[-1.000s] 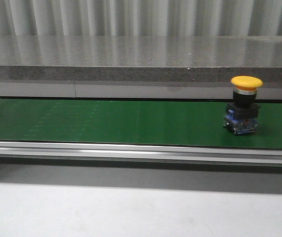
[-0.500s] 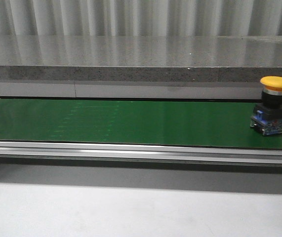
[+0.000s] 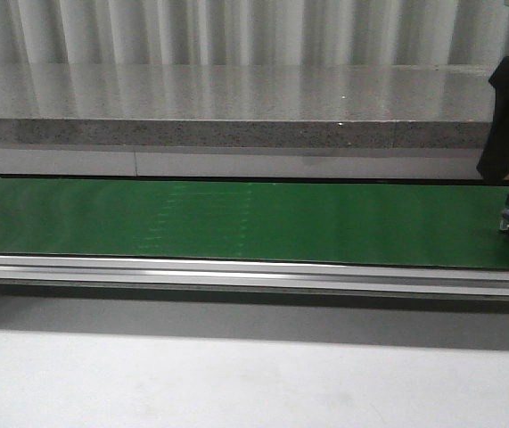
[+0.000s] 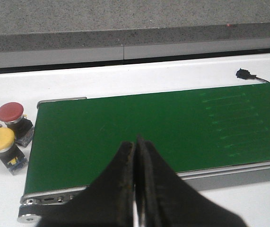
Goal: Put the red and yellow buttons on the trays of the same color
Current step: 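Grasp the yellow button at the belt's far end with the right gripper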
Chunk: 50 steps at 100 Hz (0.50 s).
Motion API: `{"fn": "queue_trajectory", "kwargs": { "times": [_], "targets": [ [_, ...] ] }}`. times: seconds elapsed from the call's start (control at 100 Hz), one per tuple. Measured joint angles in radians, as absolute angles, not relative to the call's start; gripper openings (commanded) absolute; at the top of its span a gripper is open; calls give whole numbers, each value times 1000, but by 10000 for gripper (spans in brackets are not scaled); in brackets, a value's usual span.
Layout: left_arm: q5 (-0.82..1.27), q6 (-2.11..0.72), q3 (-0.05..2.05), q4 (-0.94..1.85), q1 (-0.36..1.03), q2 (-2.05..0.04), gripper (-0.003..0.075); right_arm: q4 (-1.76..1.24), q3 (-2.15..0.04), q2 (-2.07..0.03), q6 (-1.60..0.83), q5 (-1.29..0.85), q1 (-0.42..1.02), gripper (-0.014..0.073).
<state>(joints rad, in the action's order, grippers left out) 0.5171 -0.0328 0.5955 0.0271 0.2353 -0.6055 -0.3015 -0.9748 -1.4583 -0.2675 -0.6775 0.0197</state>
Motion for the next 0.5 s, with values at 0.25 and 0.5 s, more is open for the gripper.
{"fn": "queue_trajectory", "kwargs": {
  "times": [0.25, 0.5],
  "targets": [
    [517, -33, 596, 27, 235, -606, -20, -302, -975, -1465, -268, -665, 20, 17],
    [517, -33, 596, 27, 235, -606, -20, -299, -962, -1399, -172, -671, -28, 1]
  ]
}}
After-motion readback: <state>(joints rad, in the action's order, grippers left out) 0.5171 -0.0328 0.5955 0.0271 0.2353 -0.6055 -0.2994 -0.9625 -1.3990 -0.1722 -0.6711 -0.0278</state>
